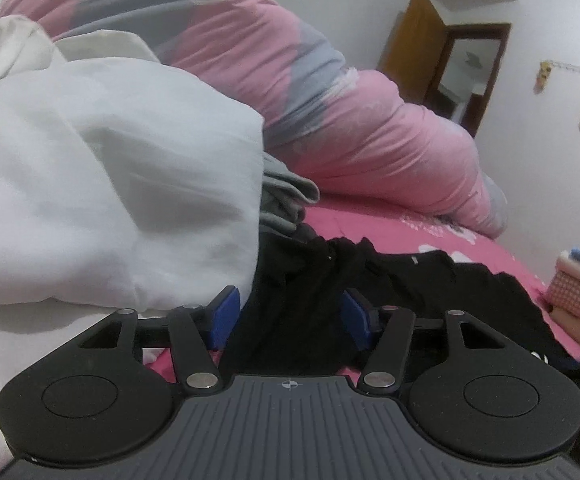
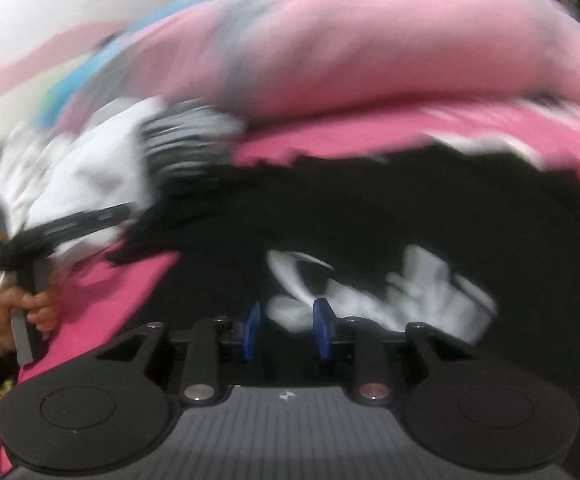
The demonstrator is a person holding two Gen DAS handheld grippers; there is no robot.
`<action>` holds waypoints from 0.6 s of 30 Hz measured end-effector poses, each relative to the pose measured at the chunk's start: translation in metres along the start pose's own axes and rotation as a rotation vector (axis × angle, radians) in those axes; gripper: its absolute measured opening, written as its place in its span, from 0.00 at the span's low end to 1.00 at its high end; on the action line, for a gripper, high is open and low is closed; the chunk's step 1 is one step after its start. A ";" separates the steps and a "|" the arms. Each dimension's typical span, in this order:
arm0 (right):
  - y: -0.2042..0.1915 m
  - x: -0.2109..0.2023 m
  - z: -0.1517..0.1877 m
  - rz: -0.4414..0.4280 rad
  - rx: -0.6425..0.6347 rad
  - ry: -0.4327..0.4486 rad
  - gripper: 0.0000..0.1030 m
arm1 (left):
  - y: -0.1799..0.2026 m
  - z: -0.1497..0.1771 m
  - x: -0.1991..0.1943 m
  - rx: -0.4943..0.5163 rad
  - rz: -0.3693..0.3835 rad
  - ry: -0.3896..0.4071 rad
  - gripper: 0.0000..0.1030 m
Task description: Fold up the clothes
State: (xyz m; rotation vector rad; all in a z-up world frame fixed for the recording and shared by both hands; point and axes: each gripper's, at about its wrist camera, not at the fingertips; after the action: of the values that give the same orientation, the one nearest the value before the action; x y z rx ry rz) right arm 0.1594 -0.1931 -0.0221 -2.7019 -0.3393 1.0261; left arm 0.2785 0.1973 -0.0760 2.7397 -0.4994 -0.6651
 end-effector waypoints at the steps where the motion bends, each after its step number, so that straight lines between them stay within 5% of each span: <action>1: 0.019 -0.017 0.008 0.036 0.062 0.008 0.32 | -0.002 0.001 0.000 -0.014 -0.005 -0.001 0.60; 8: 0.131 -0.125 0.069 0.316 0.422 0.116 0.38 | -0.023 0.005 0.001 -0.146 -0.023 -0.020 0.62; 18: 0.186 -0.199 0.149 0.423 0.656 0.205 0.41 | -0.021 0.010 -0.001 -0.159 -0.053 -0.034 0.62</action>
State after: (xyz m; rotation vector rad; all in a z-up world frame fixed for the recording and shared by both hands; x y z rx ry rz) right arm -0.0612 -0.4078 -0.0621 -2.2645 0.5373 0.7576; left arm 0.2786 0.2149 -0.0916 2.6042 -0.3661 -0.7324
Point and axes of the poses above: each gripper's, at about its wrist camera, not at the fingertips, and x roughly the way its jaws point, y to its right, z to its underside, and after that the axes turned 2 degrees about -z, right-handed
